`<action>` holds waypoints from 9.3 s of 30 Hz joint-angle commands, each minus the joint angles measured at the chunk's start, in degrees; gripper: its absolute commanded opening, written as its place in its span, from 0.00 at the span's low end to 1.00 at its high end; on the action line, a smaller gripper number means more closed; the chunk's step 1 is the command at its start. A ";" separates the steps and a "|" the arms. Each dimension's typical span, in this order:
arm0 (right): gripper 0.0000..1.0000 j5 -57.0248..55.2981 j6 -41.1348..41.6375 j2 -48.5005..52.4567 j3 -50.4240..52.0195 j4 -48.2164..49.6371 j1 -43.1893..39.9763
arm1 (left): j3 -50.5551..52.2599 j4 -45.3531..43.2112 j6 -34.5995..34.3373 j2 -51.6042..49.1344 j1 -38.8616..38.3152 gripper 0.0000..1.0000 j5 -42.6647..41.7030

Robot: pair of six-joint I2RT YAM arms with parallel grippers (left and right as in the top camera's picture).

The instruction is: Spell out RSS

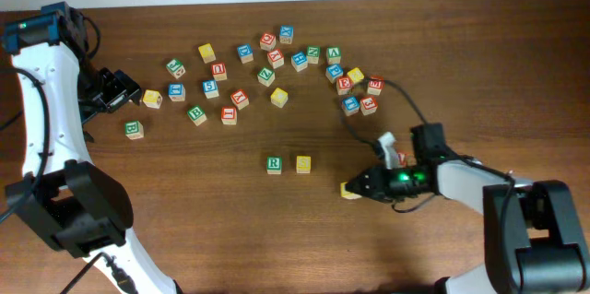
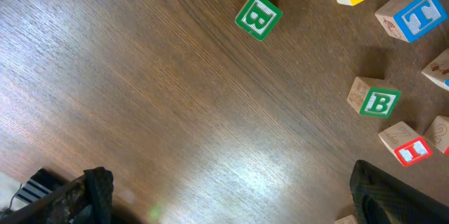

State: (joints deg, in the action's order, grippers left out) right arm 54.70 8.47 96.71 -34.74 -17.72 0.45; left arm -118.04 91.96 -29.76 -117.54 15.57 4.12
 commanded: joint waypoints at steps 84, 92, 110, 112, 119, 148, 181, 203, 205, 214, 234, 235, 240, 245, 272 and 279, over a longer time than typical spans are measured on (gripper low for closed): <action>0.99 -44.28 8.85 -6.29 -49.05 -63.10 -13.90 | -0.07 -0.02 -0.24 0.22 0.39 0.99 -0.48; 0.59 -41.81 9.01 -6.23 -41.81 -51.63 4.74 | 7.96 0.66 19.21 0.22 -18.29 0.83 -20.22; 0.43 -40.33 14.56 -2.40 -32.00 -36.09 14.19 | 44.87 -27.06 7.54 22.53 -29.99 0.39 -7.82; 0.19 -40.37 14.51 -0.04 -32.00 -35.80 14.21 | 44.87 -28.46 7.54 17.88 -31.58 0.22 -7.80; 0.04 -40.65 14.49 9.66 -32.00 -31.56 14.25 | 44.87 -38.18 7.56 5.29 -34.23 0.00 -8.98; 0.04 -32.17 19.04 14.36 -32.00 -22.88 19.85 | 44.87 -43.78 7.06 0.52 -38.84 0.00 -22.62; 0.05 -34.62 19.04 14.36 -32.00 -23.39 19.74 | 44.87 -46.05 7.10 0.52 -41.83 0.00 -24.70; 0.13 -42.21 12.87 8.72 -35.69 -39.74 7.43 | 56.35 -50.18 -10.75 14.38 -53.44 0.00 -11.47; 0.12 -41.79 11.61 8.72 -35.69 -40.22 6.27 | 56.41 -52.70 -10.75 14.36 -53.44 0.00 -8.87; 0.12 -41.42 11.28 8.72 -35.67 -40.17 6.27 | 56.41 -56.81 -10.75 12.52 -53.44 0.00 -8.76; 0.16 -39.74 12.28 8.79 -35.65 -35.32 15.08 | 55.47 -50.10 -2.10 23.65 -39.39 0.00 -9.88; 0.16 -39.69 13.46 8.81 -35.65 -34.95 15.96 | 55.47 -50.29 -0.68 22.69 -36.94 0.00 -10.01; 0.15 -39.89 16.04 10.19 -33.31 -28.87 20.17 | 55.47 -56.04 1.62 10.86 -36.94 0.00 -20.20; 0.15 -38.64 16.06 10.71 -33.07 -27.12 20.20 | 55.47 -58.60 1.57 9.11 -39.23 0.00 -22.45; 0.12 -49.46 17.29 8.74 -35.08 -31.82 22.32 | 55.36 -54.88 1.64 11.89 -39.01 0.00 -11.87; 0.46 -50.88 17.18 -25.03 -37.07 -53.75 22.97 | 55.36 -35.15 1.57 46.97 -37.42 0.00 -3.63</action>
State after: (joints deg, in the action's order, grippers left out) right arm 5.21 25.52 82.89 -71.64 -67.42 22.50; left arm -62.57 52.23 -29.08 -81.17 -22.09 -2.28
